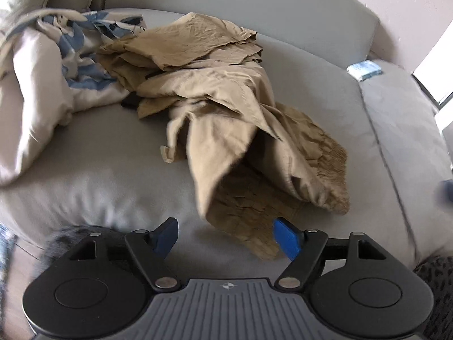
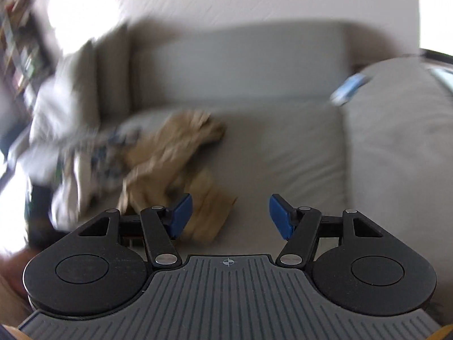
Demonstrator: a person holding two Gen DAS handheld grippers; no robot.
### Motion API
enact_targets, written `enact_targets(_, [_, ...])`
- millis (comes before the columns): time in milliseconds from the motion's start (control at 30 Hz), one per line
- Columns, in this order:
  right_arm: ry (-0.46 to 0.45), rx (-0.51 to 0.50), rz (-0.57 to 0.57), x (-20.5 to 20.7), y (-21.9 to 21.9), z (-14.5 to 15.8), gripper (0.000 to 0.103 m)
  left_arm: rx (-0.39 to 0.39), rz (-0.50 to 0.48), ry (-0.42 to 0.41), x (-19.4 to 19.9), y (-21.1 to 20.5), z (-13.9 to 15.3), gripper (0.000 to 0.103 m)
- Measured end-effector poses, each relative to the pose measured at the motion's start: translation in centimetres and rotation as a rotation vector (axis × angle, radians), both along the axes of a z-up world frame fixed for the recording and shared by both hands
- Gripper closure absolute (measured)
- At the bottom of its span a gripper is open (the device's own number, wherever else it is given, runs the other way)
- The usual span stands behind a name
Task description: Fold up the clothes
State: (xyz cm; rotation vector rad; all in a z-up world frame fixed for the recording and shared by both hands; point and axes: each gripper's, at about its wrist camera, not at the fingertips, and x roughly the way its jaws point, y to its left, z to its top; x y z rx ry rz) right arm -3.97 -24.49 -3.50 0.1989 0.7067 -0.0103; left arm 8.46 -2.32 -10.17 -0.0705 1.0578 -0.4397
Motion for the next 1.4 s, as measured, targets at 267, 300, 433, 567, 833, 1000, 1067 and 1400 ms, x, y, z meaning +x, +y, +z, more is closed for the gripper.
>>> enact_targets(267, [-0.03,-0.317,0.339,3.9,5.1,-7.7,0.043,0.005,0.033,-0.056,0.2,-0.9,-1.3,0.039])
enact_targets(300, [-0.035,-0.343,0.357,4.1,5.3,-8.2,0.043,0.002,0.035,-0.055,0.3,-0.9,-1.3,0.039])
enact_targets(433, [-0.086,-0.461,0.387,4.9,6.5,-9.0,0.042,-0.002,0.039,-0.052,0.5,-0.8,-1.2,0.038])
enact_targets(567, [-0.139,-0.581,0.412,5.8,7.6,-9.7,0.046,-0.002,0.039,-0.048,0.6,-0.7,-1.3,0.038])
enact_targets(833, [-0.169,-0.616,0.359,8.1,6.8,-9.9,0.051,0.027,0.033,-0.088,0.4,-2.1,-1.4,0.038])
enact_targets(1000, [-0.134,-0.573,0.462,9.1,6.4,-11.3,0.047,-0.001,0.018,-0.082,1.3,-3.2,-1.8,0.037])
enact_targets(1067, [-0.157,-0.569,0.459,9.5,6.4,-11.3,0.078,-0.03,0.045,-0.049,2.0,-3.0,-1.8,0.047])
enact_targets(1400, [-0.02,0.332,-0.031,12.9,-4.5,-1.1,0.094,-0.326,-0.065,-0.04,3.8,1.4,7.6,0.1])
